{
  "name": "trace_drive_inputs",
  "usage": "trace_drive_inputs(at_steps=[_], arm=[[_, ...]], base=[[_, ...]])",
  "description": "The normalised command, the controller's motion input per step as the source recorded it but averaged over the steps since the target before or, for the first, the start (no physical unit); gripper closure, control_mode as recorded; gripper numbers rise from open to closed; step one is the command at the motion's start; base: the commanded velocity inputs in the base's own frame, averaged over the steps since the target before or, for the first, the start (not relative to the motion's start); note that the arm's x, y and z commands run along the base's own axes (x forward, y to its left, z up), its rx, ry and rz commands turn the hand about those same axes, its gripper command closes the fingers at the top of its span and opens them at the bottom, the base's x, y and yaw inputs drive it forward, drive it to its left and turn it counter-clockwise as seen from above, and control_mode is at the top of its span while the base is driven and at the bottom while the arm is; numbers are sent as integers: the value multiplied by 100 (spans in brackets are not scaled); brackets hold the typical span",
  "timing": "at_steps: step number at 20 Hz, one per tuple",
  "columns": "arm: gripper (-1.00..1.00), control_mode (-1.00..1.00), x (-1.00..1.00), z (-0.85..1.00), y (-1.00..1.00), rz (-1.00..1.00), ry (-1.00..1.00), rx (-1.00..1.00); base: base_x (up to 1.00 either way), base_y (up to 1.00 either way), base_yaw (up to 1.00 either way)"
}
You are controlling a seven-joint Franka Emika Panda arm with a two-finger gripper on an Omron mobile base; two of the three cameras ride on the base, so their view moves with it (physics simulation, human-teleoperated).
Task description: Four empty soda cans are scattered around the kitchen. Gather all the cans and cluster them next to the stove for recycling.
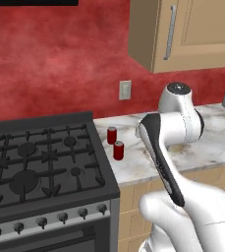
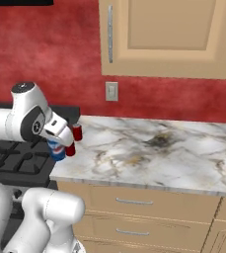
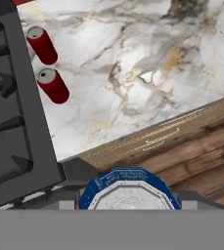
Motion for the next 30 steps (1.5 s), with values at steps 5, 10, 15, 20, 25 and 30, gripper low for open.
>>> trace_drive_inputs(at_steps=[5,10,15,20,25,30], arm=[[100,-100,18,-9,18,10,5,0],[100,-100,30,-16,14,14,0,0],[100,-100,30,-25,9,13,-3,0],[100,-100,24,-28,7,11,-6,0],[100,-100,19,-25,11,6,-2,0],[100,-100,18,-23,17,4,0,0]], base=[[0,0,0],[0,0,0],[0,0,0],[0,0,0],[0,0,0],[0,0,0]])
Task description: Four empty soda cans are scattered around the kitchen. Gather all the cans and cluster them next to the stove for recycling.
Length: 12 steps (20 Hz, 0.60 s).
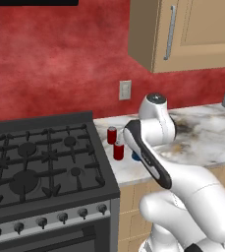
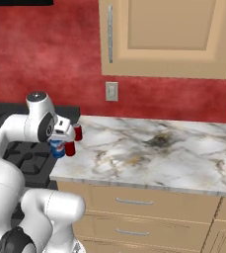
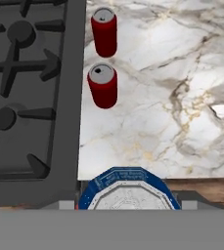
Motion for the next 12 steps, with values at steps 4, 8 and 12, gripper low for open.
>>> trace_drive_inputs(at_steps=[4,8,12], arm=[[100,-100,7,-22,11,0,0,0],[100,-100,9,-23,8,0,0,0],[100,-100,10,-21,11,0,0,0]], base=[[0,0,0],[0,0,0],[0,0,0]])
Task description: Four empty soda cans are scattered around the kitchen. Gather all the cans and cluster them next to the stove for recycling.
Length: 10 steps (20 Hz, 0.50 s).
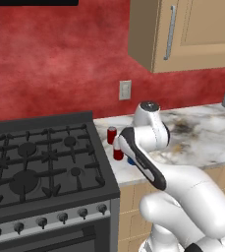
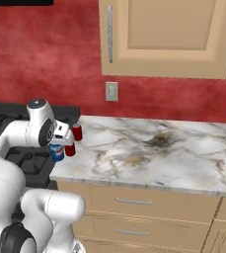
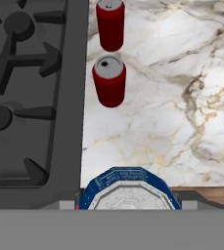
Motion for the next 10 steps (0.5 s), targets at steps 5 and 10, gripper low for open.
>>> trace_drive_inputs(at_steps=[5,10], arm=[[100,-100,6,-15,14,0,0,0],[100,-100,4,-12,4,0,0,0]], base=[[0,0,0],[0,0,0]])
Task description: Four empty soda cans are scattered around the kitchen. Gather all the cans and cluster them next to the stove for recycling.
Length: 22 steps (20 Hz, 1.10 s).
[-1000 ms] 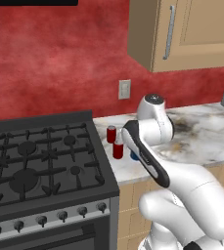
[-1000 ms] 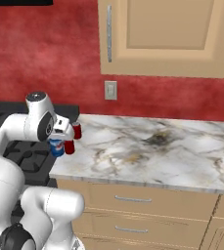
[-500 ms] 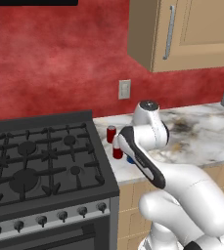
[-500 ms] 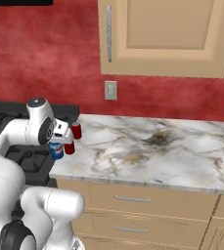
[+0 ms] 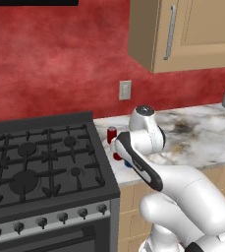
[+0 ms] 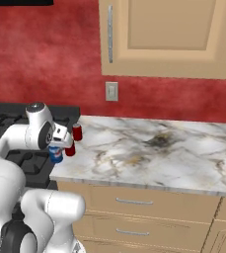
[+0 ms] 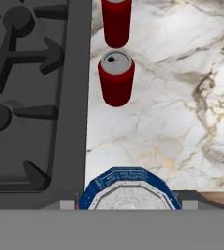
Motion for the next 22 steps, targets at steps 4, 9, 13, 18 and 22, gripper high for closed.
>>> trace_drive_inputs(at_steps=[4,9,13,18,22], arm=[[100,-100,2,-14,0,0,0,0],[100,-100,4,-14,0,0,0,0],[100,-100,7,-14,0,0,0,0],[100,-100,12,-14,2,0,0,0],[100,-100,15,-17,8,0,1,0]], base=[[0,0,0],[0,0,0],[0,0,0],[0,0,0],[0,0,0]])
